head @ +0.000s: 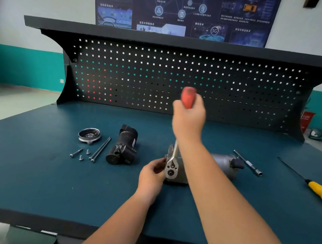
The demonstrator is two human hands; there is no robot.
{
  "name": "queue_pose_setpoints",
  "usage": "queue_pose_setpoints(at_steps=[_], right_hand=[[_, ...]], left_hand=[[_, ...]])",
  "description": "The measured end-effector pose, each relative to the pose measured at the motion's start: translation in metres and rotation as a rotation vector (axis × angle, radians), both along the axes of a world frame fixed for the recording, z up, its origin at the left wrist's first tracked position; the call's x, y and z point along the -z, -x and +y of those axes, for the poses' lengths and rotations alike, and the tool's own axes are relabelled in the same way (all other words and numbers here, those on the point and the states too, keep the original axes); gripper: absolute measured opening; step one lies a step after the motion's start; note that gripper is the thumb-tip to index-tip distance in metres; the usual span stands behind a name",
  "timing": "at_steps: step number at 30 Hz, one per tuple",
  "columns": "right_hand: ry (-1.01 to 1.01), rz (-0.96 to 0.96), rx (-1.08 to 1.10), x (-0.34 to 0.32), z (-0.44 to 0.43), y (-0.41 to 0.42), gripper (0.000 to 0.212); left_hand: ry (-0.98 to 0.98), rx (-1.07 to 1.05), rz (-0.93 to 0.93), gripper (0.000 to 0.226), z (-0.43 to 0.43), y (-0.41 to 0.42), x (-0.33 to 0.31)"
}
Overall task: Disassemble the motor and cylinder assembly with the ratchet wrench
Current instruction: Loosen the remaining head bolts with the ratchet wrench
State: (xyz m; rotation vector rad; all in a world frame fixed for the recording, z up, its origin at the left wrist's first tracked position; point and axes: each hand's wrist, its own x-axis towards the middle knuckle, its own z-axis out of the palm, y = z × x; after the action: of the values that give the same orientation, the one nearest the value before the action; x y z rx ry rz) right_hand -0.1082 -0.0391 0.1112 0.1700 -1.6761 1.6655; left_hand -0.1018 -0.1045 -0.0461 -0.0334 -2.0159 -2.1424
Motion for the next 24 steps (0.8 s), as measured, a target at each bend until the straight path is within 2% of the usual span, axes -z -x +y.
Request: queue_pose_setpoints(at_steps=[6, 8, 10, 13, 16, 20, 24], right_hand=[[0.903, -0.057, 0.099, 0.043, 0.072, -0.001, 0.02], [1.053, -0.028, 0.13, 0.061, 0.077, -0.006, 0.018], [1.103, -0.016, 0.167, 0.069, 0.074, -0.01, 0.014], [1.083, 0.016, 0.168, 0.066, 0.07, -0.014, 0.014], [0.952, 0.081, 0.104, 0.053, 0.063, -0.014, 0.015], [0.635, 0.081, 0.092, 0.029, 0.04, -0.01, 0.014], [0.225, 0.135, 0.061, 0.016, 0.013, -0.011, 0.023]], left_hand=[[-0.028, 0.002, 0.019, 0.03, 0.003, -0.001, -0.002], [-0.022, 0.0, 0.02, 0.03, 0.003, -0.001, -0.003], [-0.021, -0.001, 0.014, 0.03, 0.002, -0.002, -0.003], [-0.033, 0.002, 0.007, 0.031, 0.001, -0.001, -0.002], [-0.043, 0.004, 0.006, 0.03, 0.001, 0.0, 0.0], [-0.089, 0.019, -0.009, 0.031, 0.003, -0.001, -0.001], [-0.025, 0.008, 0.02, 0.03, 0.002, -0.003, -0.003]])
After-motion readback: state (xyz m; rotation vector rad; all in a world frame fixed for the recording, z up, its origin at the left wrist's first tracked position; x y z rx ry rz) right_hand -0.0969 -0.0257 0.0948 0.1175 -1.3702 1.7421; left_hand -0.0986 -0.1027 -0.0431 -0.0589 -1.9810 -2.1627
